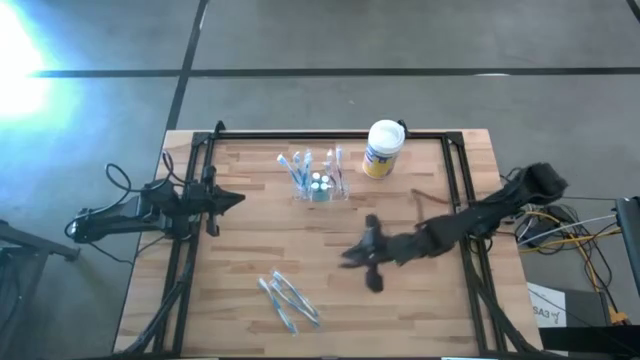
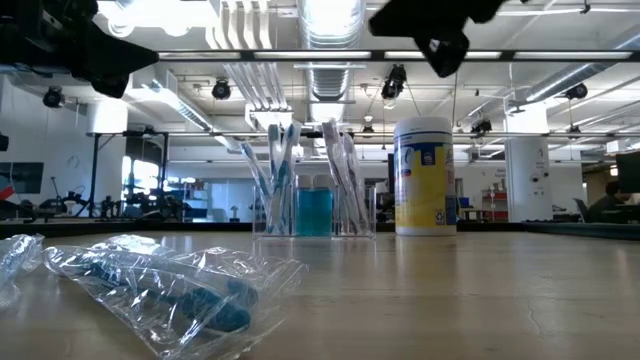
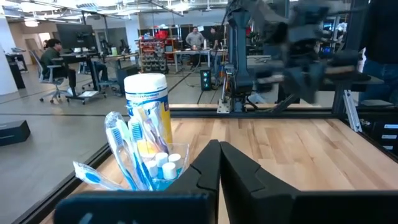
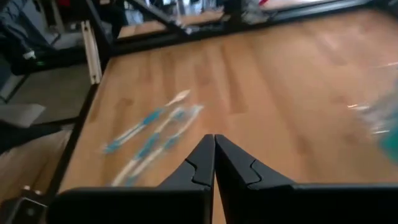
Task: Pick & Place toothbrushing station
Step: Put the blue toothbrush into the transparent organizer
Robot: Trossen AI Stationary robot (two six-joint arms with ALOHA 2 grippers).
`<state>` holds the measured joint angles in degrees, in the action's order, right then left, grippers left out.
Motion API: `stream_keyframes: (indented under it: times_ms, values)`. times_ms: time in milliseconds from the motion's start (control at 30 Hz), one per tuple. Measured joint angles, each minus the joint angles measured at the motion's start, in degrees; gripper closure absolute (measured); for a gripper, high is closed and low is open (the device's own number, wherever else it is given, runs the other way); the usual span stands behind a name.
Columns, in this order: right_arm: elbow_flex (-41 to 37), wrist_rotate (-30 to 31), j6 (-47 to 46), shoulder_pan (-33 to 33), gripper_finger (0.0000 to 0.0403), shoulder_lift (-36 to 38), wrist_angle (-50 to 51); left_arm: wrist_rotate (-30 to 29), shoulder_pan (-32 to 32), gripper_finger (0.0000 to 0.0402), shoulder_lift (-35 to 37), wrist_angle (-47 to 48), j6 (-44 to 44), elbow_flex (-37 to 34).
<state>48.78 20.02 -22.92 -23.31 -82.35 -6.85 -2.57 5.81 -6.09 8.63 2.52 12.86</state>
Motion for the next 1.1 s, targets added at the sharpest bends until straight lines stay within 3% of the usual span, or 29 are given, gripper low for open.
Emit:
stream_keyframes:
  times_ms: [400,733,900,1100]
  values:
    - [37.19,-0.04,-8.58,-1.06,0.0381,-31.31,18.6,-0.02,0.01,0.0378,0.0,-0.09,-2.47,0.0]
    - [68.06,-0.99,-19.82,1.22,0.0246,-51.81,48.18,0.04,0.0,0.0389,0.0,-0.01,-2.83,0.0]
    - [77.9,-5.51,-20.39,2.37,0.0197,-59.32,50.71,0.48,0.0,0.0394,-0.02,0.07,-3.23,0.0]
    - [84.93,-7.53,-22.56,3.6,0.0179,-64.91,57.01,1.58,0.0,0.0388,-0.02,0.4,-3.87,0.0]
